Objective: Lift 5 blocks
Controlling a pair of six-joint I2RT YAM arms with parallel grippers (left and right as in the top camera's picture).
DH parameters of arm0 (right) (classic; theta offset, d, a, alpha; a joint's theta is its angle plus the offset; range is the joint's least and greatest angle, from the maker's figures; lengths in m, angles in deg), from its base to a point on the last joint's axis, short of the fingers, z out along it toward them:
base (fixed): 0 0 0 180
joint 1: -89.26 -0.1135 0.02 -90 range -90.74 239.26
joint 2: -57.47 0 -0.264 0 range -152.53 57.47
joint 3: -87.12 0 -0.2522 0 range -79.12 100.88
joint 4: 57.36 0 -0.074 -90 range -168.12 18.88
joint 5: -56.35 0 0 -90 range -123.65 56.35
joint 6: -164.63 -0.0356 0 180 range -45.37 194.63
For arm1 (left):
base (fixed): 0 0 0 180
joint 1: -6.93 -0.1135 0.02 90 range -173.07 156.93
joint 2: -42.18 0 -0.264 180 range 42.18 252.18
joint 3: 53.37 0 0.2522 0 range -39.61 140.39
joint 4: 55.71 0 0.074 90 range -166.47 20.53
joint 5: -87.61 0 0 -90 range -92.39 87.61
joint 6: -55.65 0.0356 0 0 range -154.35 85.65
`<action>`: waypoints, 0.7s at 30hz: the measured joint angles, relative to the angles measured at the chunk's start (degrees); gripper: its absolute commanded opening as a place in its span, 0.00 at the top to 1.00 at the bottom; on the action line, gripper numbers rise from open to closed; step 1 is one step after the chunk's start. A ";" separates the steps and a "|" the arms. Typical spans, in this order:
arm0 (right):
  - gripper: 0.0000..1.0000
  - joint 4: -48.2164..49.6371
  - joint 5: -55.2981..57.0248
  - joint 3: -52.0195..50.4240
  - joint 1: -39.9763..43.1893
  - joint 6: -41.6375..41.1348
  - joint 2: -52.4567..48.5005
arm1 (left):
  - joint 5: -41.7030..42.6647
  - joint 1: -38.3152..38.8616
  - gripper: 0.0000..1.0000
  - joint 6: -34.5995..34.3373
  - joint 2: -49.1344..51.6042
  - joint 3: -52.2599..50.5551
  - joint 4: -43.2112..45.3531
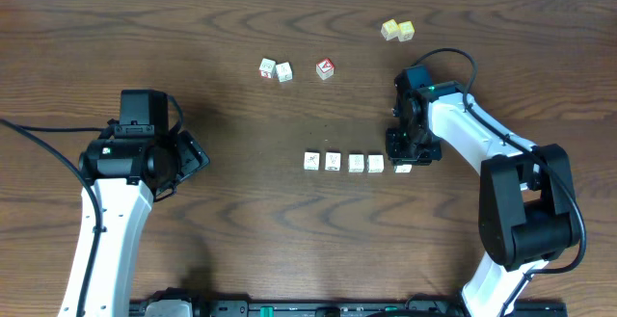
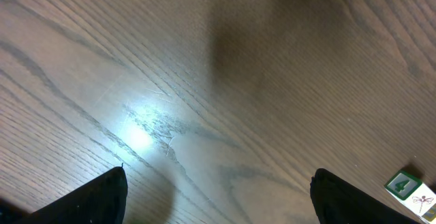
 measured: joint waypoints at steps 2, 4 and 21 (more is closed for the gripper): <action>0.68 -0.04 -0.09 0.00 0.00 -0.24 0.00 | 0.00 0.00 0.14 0.00 0.00 0.00 0.00; 0.68 -0.11 -0.22 -0.02 0.00 -0.52 0.00 | 0.00 0.00 0.14 0.00 0.00 0.00 0.00; 0.59 -0.17 -2.89 -0.02 -0.02 -1.92 0.00 | 0.00 0.00 0.14 0.00 0.00 0.00 0.00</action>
